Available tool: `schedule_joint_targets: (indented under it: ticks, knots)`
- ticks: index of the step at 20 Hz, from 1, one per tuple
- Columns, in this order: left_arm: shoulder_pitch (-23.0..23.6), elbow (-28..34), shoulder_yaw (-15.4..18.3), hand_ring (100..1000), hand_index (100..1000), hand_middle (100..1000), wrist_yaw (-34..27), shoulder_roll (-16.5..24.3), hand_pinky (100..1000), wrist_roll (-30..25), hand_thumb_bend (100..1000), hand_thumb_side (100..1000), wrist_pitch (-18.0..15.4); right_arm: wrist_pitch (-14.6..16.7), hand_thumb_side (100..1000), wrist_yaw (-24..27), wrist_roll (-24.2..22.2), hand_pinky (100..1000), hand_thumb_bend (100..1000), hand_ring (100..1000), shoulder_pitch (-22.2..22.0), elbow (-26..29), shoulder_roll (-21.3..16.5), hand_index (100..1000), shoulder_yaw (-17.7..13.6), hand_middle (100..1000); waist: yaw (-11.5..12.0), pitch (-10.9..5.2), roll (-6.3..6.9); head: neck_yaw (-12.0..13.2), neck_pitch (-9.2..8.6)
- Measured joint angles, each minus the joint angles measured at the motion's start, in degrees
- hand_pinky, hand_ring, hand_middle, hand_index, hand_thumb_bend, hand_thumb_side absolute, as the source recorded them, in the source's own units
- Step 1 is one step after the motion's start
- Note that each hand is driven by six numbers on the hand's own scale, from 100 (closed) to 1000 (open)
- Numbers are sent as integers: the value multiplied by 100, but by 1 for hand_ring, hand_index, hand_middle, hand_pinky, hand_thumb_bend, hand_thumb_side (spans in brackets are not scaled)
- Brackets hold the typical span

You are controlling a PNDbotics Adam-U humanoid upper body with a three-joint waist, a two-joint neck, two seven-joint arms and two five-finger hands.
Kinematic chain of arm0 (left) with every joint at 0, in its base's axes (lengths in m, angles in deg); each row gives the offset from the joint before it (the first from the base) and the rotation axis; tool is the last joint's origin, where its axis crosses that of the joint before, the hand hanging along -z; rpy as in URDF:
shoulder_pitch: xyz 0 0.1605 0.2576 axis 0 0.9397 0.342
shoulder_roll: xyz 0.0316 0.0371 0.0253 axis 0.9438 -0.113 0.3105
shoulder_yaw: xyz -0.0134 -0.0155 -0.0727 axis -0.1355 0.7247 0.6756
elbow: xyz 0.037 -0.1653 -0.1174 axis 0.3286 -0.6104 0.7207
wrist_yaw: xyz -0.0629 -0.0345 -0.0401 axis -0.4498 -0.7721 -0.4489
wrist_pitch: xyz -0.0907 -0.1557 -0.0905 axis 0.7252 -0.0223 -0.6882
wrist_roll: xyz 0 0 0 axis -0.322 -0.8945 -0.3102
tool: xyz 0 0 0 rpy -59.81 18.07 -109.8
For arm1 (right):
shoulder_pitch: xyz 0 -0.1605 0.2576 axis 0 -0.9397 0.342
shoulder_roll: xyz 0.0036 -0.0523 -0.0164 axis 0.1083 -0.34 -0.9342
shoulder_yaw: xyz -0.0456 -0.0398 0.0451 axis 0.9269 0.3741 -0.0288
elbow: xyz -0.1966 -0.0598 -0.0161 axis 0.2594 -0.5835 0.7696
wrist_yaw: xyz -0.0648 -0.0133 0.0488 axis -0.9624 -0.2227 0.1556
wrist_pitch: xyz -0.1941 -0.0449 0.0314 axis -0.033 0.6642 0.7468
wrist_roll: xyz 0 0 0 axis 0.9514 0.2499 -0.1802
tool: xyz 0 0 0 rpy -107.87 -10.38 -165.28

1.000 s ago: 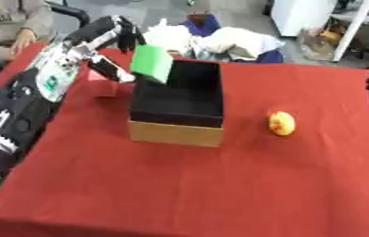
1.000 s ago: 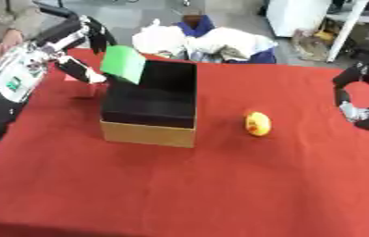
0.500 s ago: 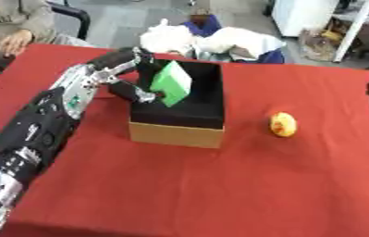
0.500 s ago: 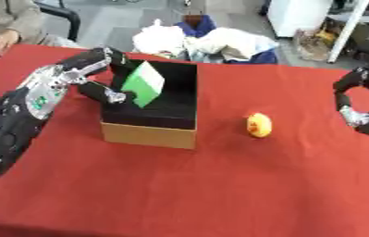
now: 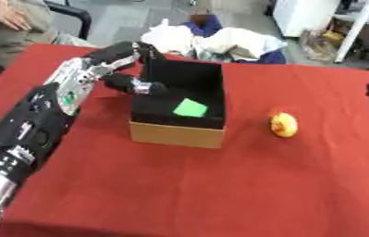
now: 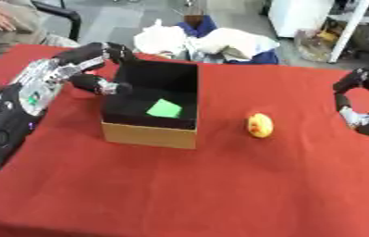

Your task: Pick up objects on the table and place them in the box.

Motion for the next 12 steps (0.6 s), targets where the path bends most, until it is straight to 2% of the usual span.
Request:
schedule_joint_targets:
  ticks: [4,8,12]
  knots:
    - [69,263,35,760,886,799,-136,435,740,59,781,852,87,1,255,0,1,705,100,595,-34,-3,-5,680,-2,580,49,-49,37,-36,0]
    - [149,395,126,791,901,827,-180,872,750,79,855,813,175,1,254,0,1,705,100,595,-51,-3,-16,680,-10,580,59,-63,69,-81,1]
    - [219,231,298,820,911,852,-35,1145,761,112,825,813,278,2,254,0,2,705,100,595,-52,-3,-46,680,-23,580,62,-63,67,-112,1]
